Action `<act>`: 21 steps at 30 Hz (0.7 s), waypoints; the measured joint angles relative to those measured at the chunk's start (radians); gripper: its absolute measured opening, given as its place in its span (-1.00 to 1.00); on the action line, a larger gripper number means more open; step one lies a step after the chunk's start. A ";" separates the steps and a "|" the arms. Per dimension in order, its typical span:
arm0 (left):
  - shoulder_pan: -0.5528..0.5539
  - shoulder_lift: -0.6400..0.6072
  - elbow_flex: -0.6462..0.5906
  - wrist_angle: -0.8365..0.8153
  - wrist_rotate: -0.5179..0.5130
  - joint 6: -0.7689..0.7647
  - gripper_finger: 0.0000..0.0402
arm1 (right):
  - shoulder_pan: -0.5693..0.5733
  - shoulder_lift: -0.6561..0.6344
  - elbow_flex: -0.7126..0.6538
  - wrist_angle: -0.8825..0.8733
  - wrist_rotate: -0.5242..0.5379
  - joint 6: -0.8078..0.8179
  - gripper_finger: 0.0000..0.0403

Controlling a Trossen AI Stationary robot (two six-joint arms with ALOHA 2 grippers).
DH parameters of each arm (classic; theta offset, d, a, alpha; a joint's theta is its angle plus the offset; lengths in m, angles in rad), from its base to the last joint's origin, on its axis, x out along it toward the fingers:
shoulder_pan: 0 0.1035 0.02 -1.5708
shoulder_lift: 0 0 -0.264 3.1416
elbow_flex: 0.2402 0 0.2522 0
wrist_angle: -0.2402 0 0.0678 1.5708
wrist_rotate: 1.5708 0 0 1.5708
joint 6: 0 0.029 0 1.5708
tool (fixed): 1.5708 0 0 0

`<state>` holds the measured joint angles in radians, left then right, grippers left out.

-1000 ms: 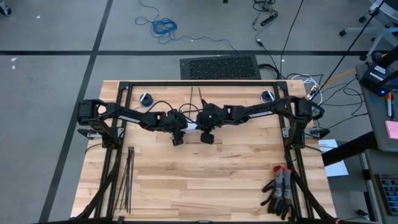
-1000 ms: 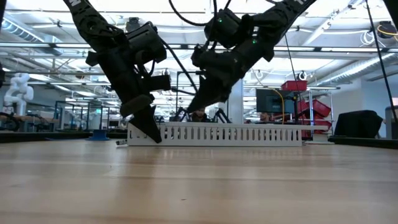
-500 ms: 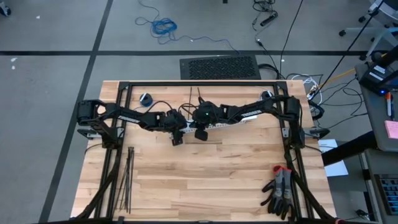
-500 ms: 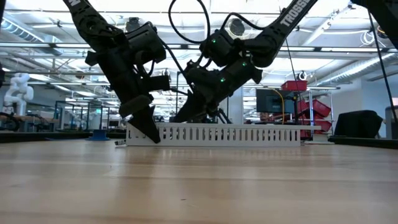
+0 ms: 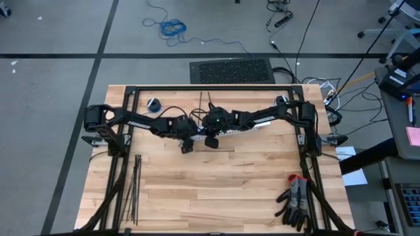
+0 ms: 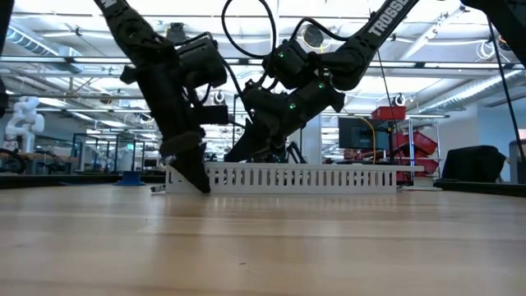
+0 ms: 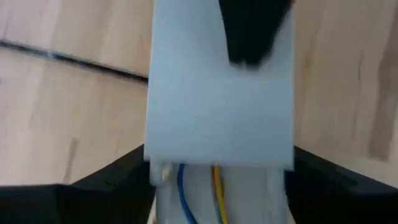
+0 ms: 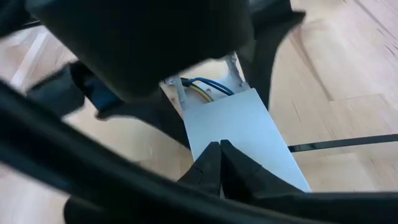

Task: Ziptie cables
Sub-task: Close the white cable duct

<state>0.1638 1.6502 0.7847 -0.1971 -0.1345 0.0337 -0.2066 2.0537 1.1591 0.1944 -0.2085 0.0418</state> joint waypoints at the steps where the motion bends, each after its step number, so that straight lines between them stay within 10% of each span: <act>1: 0.002 -0.009 0.012 -0.048 -0.005 0.007 0.47 | 0.000 0.000 0.000 0.000 0.000 0.000 -1.00; 9: 0.015 -0.071 0.047 -0.259 -0.058 0.021 0.53 | -0.003 0.001 -0.001 0.000 -0.005 -0.003 -1.00; 21: 0.016 -0.072 -0.068 -0.094 -0.058 0.000 0.39 | -0.008 0.000 -0.001 -0.012 -0.011 -0.018 -1.00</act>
<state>0.1796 1.5787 0.7171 -0.2912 -0.1921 0.0340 -0.2142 2.0540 1.1583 0.1822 -0.2191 0.0242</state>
